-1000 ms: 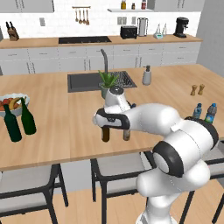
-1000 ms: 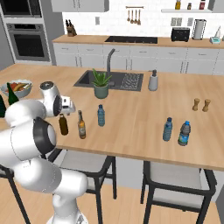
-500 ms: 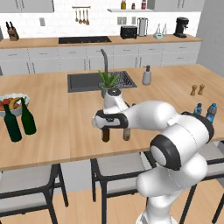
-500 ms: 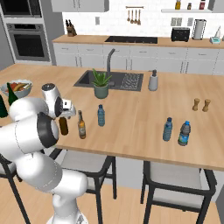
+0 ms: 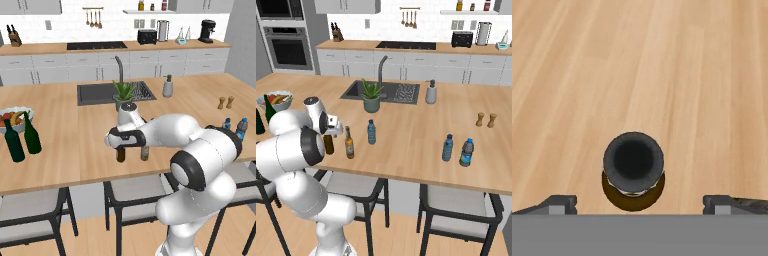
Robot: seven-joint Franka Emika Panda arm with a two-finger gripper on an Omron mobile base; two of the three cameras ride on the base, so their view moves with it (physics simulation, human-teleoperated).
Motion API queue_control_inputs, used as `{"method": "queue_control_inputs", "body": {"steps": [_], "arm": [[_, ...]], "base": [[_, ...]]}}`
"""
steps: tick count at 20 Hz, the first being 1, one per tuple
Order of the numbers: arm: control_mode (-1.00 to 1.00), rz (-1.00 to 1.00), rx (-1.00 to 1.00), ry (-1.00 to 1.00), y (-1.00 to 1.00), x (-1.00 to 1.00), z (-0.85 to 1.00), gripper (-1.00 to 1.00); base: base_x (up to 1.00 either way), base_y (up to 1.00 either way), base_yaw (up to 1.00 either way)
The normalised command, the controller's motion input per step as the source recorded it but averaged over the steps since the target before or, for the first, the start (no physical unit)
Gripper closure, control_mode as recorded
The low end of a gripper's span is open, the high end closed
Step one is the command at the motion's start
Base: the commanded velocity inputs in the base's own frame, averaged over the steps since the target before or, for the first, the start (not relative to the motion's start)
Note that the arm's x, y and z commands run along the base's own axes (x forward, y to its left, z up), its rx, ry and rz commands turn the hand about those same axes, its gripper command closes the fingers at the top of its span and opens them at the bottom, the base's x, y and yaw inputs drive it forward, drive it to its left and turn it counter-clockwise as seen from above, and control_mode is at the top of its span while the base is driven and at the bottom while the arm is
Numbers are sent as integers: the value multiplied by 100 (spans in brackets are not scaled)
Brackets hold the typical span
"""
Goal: Move the plastic bottles in the middle to the plastics group, and the glass bottles in the middle to the glass group.
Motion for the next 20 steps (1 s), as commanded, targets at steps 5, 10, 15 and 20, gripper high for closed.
{"method": "queue_control_inputs", "body": {"steps": [5,10,15,20], "arm": [[-100,-2,0,0,0,1,0,-100],[-100,-1,1,0,0,7,0,-100],[-100,0,2,0,0,3,-1,-100],[-100,0,1,0,0,0,-11,-100]], "base": [[0,0,0],[0,0,0],[0,0,0],[0,0,0]]}}
